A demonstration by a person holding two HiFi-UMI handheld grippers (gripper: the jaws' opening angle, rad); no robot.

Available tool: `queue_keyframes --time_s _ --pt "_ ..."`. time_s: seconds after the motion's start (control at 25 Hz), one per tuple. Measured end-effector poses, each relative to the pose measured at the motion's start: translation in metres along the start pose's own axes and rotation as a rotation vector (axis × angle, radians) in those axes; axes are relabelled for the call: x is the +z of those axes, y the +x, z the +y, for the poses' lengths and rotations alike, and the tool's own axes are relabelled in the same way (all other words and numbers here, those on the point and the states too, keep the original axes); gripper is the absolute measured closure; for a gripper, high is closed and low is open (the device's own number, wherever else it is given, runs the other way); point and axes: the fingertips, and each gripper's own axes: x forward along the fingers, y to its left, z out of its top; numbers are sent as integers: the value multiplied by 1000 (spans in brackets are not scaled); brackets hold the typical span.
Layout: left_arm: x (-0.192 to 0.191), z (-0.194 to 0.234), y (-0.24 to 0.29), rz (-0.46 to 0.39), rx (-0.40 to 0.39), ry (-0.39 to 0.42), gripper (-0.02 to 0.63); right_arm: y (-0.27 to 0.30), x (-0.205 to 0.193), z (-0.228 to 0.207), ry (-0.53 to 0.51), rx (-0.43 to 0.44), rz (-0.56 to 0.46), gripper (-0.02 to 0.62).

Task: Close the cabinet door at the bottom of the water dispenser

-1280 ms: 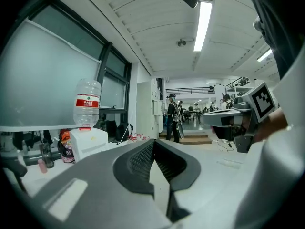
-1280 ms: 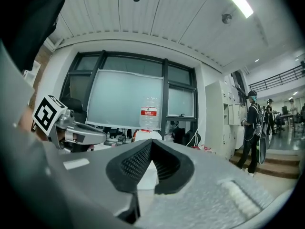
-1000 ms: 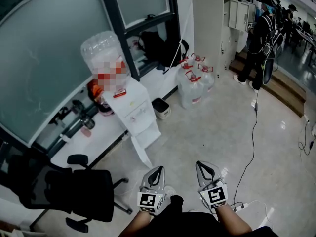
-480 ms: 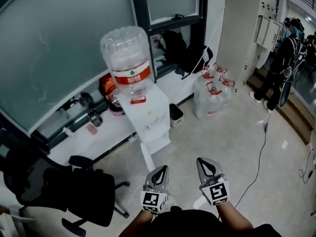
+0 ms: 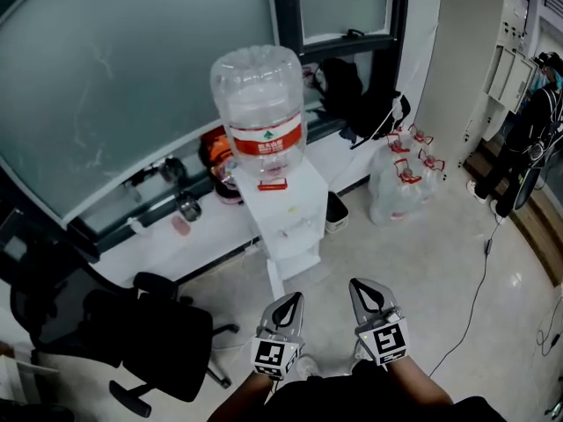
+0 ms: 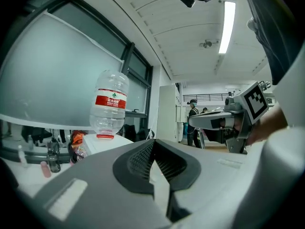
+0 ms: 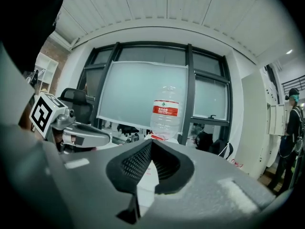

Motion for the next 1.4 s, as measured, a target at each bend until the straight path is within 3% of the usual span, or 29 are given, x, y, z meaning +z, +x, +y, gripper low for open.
queue_keyframes --time_s 0.28,0.56,0.84,1.08,1.4 --pt "-3 9 6 8 99 -14 588 17 -2 -9 -58 91 18 592" --pt "1 7 34 23 181 -11 588 31 -20 -43 -13 160 19 592" --pt "-5 4 45 30 310 -27 588 52 -43 -55 48 307 12 592" --pt "-35 14 45 40 415 -53 588 70 -74 -51 17 394 22 592" --pt "-110 56 34 67 482 -68 588 110 -123 -36 -10 363 -42 592"
